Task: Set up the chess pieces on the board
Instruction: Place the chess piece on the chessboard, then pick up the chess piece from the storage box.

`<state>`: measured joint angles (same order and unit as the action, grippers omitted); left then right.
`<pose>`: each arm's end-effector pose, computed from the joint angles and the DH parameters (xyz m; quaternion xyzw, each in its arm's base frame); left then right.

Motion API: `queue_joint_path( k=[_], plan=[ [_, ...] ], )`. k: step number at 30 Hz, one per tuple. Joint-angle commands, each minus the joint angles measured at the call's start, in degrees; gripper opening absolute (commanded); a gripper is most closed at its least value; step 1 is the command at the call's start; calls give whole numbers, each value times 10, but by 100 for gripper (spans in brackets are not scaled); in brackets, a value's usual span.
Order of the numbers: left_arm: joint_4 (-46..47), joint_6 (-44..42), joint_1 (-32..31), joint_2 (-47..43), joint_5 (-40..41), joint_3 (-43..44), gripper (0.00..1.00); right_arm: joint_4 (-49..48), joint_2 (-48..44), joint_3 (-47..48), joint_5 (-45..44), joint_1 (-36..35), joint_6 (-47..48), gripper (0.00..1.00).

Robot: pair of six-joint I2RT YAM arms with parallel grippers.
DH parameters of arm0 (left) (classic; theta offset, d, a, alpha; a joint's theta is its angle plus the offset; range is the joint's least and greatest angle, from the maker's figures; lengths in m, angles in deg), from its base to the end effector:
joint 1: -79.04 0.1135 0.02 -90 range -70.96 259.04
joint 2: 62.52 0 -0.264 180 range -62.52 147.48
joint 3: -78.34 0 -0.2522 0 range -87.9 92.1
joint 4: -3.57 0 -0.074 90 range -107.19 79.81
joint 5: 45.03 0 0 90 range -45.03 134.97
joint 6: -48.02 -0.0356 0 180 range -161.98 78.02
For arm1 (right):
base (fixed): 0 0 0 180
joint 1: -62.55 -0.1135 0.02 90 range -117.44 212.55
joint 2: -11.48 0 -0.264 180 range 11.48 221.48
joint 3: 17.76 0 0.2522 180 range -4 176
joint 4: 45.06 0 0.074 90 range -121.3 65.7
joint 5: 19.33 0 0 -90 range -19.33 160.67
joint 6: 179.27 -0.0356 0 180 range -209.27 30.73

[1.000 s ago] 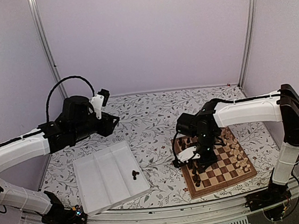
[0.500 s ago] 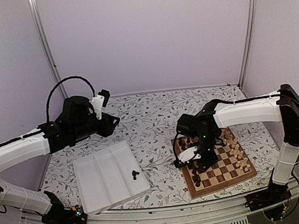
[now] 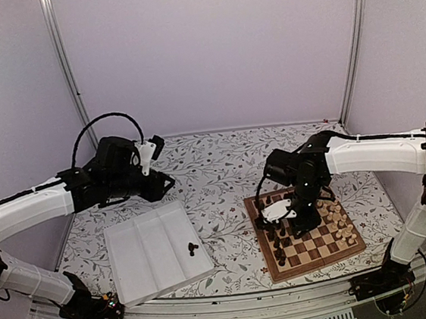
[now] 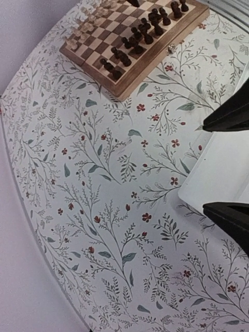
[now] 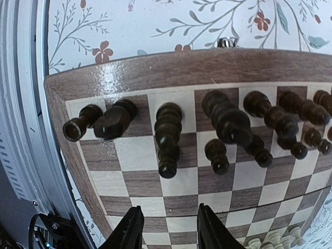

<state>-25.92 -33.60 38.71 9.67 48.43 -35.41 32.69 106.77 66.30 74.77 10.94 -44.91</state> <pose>0.2143 -0.1792 0.2753 0.2312 0.8578 -0.1645 0.4285 0.1804 0.2318 0.2178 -0.7427 0.6686 0.0363 0.0066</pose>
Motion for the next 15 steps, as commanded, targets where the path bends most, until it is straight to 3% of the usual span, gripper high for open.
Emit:
queue_joint_path(
  k=[1,7,15],
  plan=[
    [-115,2,-20,31,-68,20,47,3,-70,-5,28,54,2,38],
    [-217,46,-59,117,-89,47,46,-98,-149,-23,57,138,-27,39],
    [-212,185,-116,162,-50,53,44,-175,-196,-85,49,150,-57,40]
  ],
)
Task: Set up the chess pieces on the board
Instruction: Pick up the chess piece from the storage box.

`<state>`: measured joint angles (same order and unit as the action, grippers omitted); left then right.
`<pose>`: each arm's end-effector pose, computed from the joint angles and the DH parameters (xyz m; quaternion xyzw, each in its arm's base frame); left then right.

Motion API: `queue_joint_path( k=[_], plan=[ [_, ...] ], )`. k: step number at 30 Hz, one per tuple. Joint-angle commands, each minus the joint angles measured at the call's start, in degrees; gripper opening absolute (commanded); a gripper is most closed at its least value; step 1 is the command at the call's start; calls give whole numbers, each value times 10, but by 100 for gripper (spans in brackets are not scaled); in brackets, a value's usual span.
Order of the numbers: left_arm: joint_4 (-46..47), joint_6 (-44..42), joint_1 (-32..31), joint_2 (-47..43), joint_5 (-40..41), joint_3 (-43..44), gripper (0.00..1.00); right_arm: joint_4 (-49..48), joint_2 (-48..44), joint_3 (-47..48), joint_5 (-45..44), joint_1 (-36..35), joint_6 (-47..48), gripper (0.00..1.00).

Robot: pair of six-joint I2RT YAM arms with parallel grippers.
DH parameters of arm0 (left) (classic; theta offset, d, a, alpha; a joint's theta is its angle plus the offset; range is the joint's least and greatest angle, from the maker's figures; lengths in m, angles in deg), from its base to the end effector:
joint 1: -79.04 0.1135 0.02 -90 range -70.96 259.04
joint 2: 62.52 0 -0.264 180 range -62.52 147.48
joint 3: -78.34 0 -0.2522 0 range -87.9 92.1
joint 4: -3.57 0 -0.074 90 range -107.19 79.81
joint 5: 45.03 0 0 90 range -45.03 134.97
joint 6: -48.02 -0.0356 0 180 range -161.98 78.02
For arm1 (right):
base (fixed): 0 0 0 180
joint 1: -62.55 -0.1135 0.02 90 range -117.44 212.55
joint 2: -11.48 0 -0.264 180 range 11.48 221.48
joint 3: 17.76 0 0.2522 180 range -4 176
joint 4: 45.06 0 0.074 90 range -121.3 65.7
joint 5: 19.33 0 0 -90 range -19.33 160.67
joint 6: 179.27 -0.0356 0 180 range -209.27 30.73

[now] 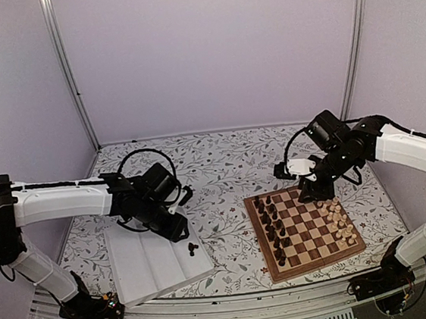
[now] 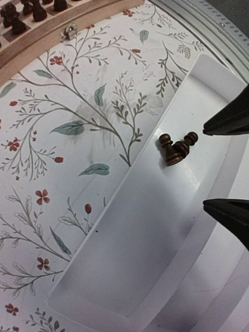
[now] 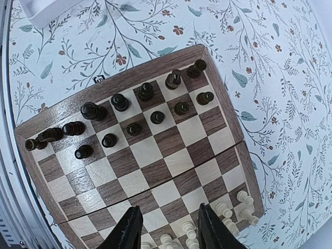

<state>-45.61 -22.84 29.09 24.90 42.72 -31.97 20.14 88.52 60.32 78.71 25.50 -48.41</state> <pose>0.1864 -0.2239 0.1996 0.2640 0.9433 -0.1293 0.1539 0.2050 0.1610 0.2770 -0.6235 0.7462 0.0609 0.2252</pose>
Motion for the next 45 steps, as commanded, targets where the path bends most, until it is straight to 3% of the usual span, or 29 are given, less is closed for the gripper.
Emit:
queue_joint_path(
  k=[1,9,20,28,33,36,41,43,45],
  plan=[
    [-15,89,-25,16,3,18,44,-56,-15,-30,10,5,-23,40],
    [-23,159,-78,71,37,39,44,-81,-28,-49,15,7,-18,40],
    [-42,210,-101,130,80,55,42,-91,-38,-63,14,7,-16,40],
    [-49,213,-108,167,89,56,30,-96,-35,-62,20,7,-20,40],
    [-54,214,-108,172,88,54,15,-105,-32,-52,18,7,-22,40],
    [-62,212,-107,158,85,55,8,-112,-27,-39,22,7,-31,40],
    [-40,210,-91,84,62,29,4,-157,-21,-18,43,7,-52,39],
    [-30,206,-81,51,52,20,4,-167,-12,1,45,7,-63,46],
    [-21,201,-70,19,41,11,3,-170,11,23,50,8,-78,76]
  ],
)
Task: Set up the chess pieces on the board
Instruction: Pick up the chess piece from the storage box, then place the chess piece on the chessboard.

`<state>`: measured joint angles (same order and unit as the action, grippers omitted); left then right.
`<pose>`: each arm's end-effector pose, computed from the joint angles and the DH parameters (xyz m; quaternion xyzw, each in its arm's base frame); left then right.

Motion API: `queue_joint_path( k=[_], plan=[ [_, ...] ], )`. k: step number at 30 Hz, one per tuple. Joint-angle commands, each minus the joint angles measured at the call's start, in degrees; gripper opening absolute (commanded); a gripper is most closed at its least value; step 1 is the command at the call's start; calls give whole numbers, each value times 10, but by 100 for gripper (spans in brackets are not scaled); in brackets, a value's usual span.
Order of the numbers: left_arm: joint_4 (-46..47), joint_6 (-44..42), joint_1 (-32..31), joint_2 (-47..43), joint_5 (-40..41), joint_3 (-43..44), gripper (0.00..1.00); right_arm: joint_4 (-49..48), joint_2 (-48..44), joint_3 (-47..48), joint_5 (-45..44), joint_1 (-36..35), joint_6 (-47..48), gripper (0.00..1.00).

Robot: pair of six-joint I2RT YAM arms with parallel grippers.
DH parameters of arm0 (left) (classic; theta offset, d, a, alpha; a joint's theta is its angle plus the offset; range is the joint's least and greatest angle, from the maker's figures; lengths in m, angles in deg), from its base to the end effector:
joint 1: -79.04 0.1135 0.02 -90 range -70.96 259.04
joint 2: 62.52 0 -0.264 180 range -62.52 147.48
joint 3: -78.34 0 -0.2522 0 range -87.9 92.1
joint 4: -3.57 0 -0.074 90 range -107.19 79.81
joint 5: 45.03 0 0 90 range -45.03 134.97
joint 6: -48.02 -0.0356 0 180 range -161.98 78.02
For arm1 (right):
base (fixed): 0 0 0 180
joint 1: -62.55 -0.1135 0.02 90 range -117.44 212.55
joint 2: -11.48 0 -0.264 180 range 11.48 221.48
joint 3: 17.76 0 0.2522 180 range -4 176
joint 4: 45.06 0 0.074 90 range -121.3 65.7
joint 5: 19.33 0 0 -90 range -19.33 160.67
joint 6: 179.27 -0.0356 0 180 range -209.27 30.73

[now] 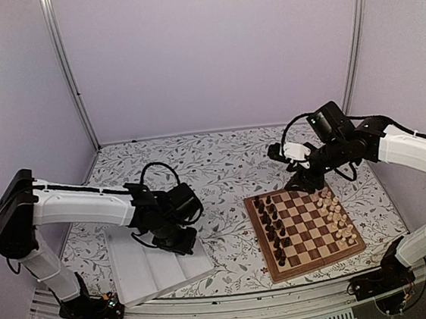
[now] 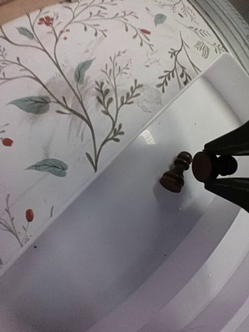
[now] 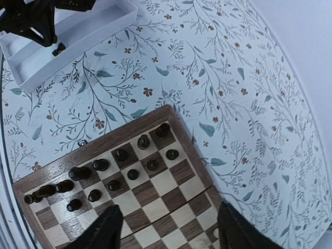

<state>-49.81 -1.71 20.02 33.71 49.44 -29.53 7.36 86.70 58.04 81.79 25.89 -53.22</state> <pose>0.1581 -0.2580 0.1661 0.1576 0.9807 -0.0579 0.1001 0.2142 0.1680 0.2857 -0.5831 0.7388 0.0933 0.3249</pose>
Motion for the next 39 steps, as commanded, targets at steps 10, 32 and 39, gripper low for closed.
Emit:
queue_joint_path(
  k=[10,32,39],
  plan=[
    [86,-72,99,-165,-127,-50,3,5,136,139,178,-4,11,89],
    [217,-211,121,-92,-590,20,6,1,169,190,82,-220,176,53],
    [226,-198,116,-71,-615,31,6,-13,176,185,12,-260,184,52]
  ],
)
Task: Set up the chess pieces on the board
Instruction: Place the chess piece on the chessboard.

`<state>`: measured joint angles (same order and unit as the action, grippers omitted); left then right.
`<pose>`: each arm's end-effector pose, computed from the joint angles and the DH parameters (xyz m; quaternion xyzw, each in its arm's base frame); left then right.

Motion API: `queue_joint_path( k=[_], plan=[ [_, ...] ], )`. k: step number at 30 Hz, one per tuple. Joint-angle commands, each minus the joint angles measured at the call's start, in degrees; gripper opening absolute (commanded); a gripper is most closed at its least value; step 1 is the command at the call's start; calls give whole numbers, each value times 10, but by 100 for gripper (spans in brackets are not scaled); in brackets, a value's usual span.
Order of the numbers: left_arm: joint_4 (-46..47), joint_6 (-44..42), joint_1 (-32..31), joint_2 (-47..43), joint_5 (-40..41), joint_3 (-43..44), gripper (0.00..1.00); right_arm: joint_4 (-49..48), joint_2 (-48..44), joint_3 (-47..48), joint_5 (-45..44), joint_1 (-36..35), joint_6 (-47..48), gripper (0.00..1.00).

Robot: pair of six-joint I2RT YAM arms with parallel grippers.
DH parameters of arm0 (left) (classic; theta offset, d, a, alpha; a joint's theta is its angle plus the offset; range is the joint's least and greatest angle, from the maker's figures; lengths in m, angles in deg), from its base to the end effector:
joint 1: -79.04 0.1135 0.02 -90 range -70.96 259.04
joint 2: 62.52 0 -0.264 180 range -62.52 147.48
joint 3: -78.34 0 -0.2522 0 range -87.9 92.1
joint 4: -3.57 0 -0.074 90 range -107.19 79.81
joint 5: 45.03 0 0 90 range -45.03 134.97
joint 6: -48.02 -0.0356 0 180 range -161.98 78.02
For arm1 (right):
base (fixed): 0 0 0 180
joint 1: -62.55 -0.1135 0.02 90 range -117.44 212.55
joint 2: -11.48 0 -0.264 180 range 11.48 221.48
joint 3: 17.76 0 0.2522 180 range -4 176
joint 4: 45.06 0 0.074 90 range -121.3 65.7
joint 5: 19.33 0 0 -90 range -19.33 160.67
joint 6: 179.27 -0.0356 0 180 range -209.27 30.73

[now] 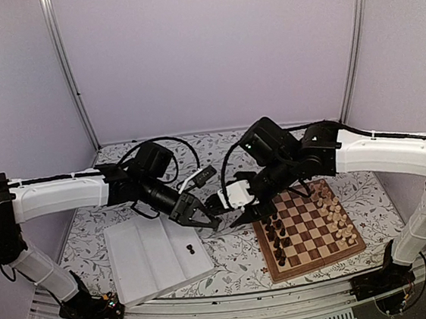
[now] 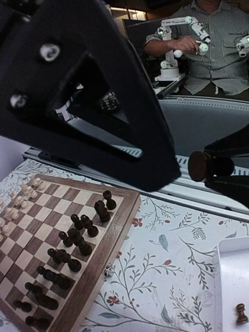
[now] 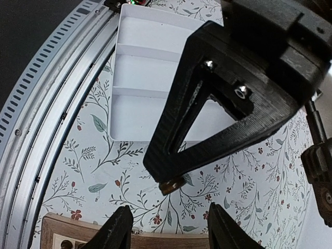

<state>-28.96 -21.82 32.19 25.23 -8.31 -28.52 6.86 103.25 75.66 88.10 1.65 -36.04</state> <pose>0.1970 -0.2519 0.2438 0.3514 0.7718 -0.5283 0.0419 0.1605 0.3104 0.3016 -0.8082 0.4622 0.1646 0.3256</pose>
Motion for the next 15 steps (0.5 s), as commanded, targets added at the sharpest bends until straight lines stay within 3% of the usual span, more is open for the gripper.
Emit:
queue_joint_path(
  k=[1,9,15],
  plan=[
    [17,2,-8,16,-38,23,7,-10,12,10,-57,-21,12,52],
    [19,9,-19,37,-48,38,7,-16,23,7,-107,-57,22,45],
    [27,25,-19,51,-42,43,10,-39,22,-13,-156,-78,26,27]
  ],
)
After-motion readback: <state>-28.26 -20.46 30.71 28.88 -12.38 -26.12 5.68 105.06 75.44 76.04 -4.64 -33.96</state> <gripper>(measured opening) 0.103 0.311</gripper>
